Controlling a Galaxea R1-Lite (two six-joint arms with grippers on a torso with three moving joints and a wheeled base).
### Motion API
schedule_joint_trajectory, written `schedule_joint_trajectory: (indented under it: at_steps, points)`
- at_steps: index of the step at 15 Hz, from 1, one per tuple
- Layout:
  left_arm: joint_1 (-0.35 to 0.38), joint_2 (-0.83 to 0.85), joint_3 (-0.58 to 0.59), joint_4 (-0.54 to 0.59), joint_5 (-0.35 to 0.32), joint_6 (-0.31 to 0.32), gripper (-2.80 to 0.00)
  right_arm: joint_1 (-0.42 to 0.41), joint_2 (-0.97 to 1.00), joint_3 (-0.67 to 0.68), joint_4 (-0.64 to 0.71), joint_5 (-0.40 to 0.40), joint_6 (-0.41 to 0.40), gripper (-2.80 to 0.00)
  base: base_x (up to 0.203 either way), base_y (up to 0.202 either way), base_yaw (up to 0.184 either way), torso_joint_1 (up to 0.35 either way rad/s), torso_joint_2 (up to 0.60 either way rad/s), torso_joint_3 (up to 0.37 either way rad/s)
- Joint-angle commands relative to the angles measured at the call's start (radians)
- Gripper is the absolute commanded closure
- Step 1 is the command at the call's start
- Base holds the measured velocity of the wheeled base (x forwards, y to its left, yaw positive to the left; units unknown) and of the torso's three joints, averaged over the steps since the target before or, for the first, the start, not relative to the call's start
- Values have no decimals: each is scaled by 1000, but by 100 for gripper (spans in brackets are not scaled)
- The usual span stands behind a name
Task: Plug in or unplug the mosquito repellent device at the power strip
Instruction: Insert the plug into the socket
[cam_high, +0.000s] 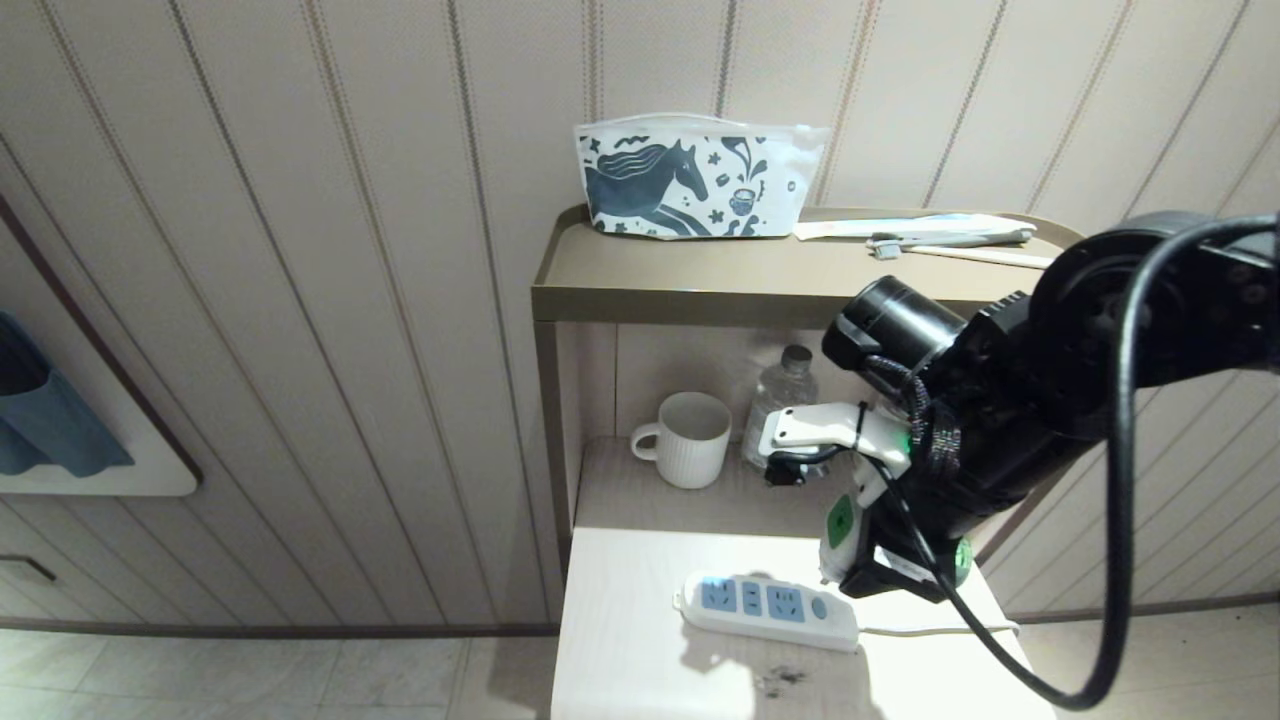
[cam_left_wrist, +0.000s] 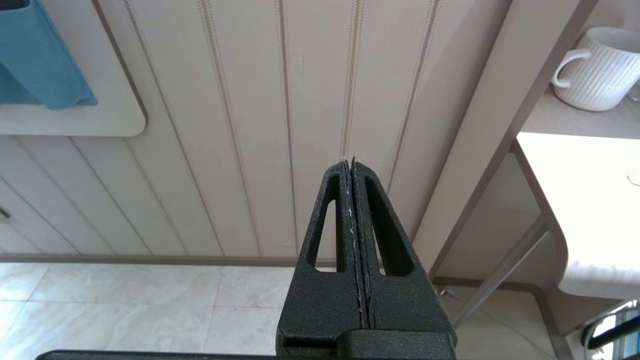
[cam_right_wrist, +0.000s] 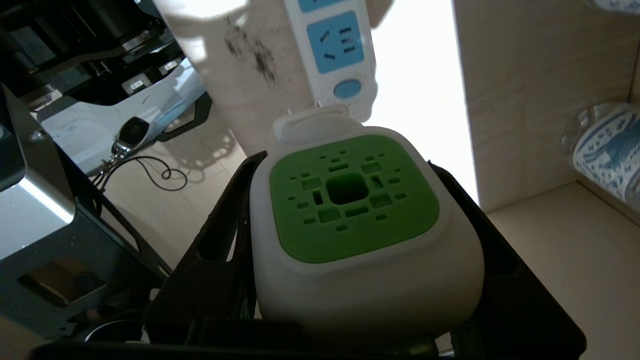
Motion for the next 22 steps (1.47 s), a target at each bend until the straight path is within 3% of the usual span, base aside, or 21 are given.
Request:
schedule_joint_trajectory:
  at_steps: [1,5,7,11,15,19,22]
  points:
    - [0,0,0,0,0,0,0,12,66,-40,4,-1,-7,0,0,0,0,0,0,0]
    - [0,0,0,0,0,0,0,30,40,-47,15,-3,7,0,0,0,0,0,0,0]
    - [1,0,0,0,0,0,0,46,-24,28,12,-13,25,0,0,0,0,0,0,0]
    - [1,0,0,0,0,0,0,69,-87,117,0,-111,37,0,0,0,0,0,0,0]
    - [1,0,0,0,0,0,0,84,-82,185,-183,-162,97,0,0,0,0,0,0,0]
    - [1,0,0,0,0,0,0,56,28,98,-240,-175,105,0,0,0,0,0,0,0]
    - [1,0,0,0,0,0,0,36,54,40,-162,-182,93,0,0,0,0,0,0,0]
